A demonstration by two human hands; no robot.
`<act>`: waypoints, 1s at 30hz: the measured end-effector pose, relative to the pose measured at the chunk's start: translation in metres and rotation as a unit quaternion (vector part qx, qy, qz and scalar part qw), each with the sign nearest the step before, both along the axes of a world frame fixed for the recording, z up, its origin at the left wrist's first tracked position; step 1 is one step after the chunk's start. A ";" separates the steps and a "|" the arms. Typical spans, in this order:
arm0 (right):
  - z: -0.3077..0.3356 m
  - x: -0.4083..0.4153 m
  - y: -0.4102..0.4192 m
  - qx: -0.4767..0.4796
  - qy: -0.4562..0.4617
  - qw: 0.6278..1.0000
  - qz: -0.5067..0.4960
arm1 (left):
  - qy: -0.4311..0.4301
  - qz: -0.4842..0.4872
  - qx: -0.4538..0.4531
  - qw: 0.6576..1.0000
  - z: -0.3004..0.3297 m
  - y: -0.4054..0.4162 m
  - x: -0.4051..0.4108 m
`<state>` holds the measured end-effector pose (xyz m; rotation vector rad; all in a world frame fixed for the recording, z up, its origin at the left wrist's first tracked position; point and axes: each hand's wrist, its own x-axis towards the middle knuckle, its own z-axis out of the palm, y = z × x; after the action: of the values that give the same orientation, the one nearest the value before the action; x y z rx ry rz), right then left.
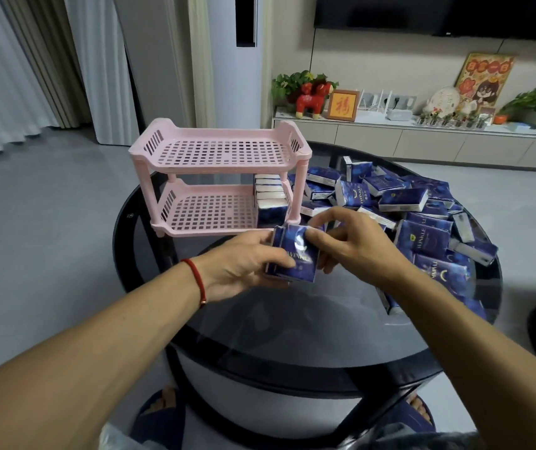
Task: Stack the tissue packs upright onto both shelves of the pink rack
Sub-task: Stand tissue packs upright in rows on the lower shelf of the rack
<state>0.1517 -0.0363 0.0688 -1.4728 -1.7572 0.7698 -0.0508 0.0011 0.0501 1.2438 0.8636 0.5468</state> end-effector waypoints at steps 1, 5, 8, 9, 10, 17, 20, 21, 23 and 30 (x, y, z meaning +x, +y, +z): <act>-0.003 -0.004 0.002 0.015 -0.031 0.999 0.002 | 0.016 0.003 0.025 1.000 -0.004 0.002 -0.002; -0.016 -0.013 0.011 0.059 -0.116 0.991 0.006 | 0.089 0.071 0.129 0.985 -0.014 0.015 -0.014; -0.024 -0.019 0.019 0.045 -0.119 0.991 0.035 | 0.134 0.057 0.199 0.969 -0.014 0.023 -0.026; -0.026 -0.022 0.020 0.048 -0.126 0.990 0.042 | 0.152 0.043 0.215 0.964 -0.014 0.024 -0.029; -0.028 -0.025 0.021 0.052 -0.133 0.989 0.045 | 0.178 0.029 0.235 0.955 -0.015 0.025 -0.032; -0.036 -0.033 0.026 0.049 -0.108 0.991 0.062 | 0.261 0.005 0.317 0.912 -0.021 0.023 -0.044; -0.039 -0.035 0.029 0.053 -0.090 0.993 0.054 | 0.262 0.019 0.324 0.909 -0.025 0.023 -0.047; -0.039 -0.036 0.029 0.055 -0.086 0.993 0.052 | 0.264 0.029 0.323 0.908 -0.027 0.025 -0.049; -0.039 -0.038 0.030 0.052 -0.086 0.994 0.054 | 0.266 0.043 0.319 0.909 -0.027 0.030 -0.054; -0.033 -0.030 0.051 0.112 0.042 0.976 -0.184 | 0.223 0.169 0.294 0.914 -0.014 0.046 -0.067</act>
<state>0.1218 0.0147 0.0356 -1.5259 -1.3996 0.4195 -0.1174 0.0471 0.0363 1.8263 1.3774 0.8585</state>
